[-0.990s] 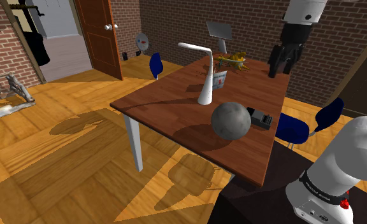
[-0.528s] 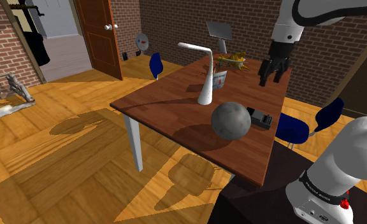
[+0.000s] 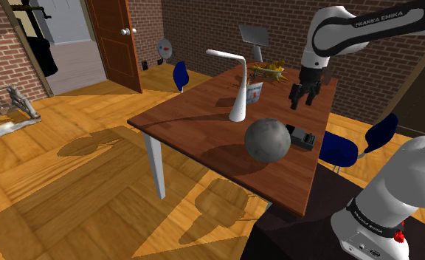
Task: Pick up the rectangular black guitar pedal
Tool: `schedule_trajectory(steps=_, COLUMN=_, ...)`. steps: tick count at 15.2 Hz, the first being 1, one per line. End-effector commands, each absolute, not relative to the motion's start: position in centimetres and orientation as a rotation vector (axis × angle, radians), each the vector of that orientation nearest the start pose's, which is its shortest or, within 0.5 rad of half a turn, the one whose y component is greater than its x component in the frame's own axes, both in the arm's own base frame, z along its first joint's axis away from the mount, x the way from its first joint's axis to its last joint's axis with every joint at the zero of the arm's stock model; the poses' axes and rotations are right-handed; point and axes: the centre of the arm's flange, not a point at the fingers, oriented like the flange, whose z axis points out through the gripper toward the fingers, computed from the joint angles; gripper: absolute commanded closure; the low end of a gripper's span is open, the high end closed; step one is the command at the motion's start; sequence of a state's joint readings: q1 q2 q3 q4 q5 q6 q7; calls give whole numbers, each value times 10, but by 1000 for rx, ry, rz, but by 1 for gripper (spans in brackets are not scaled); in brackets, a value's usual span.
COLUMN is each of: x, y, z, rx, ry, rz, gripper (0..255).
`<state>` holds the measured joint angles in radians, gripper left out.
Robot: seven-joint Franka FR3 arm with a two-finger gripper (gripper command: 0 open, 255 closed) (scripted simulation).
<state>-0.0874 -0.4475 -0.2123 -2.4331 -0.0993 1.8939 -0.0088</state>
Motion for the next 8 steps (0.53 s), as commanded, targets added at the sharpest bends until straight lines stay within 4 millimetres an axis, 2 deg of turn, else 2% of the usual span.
schedule_trajectory(steps=1, x=390, y=-144, z=436, rx=-3106, ry=366, rz=159, gripper=0)
schedule_trajectory(steps=8, x=423, y=-199, z=368, rx=-3108, ry=395, rz=188, gripper=0)
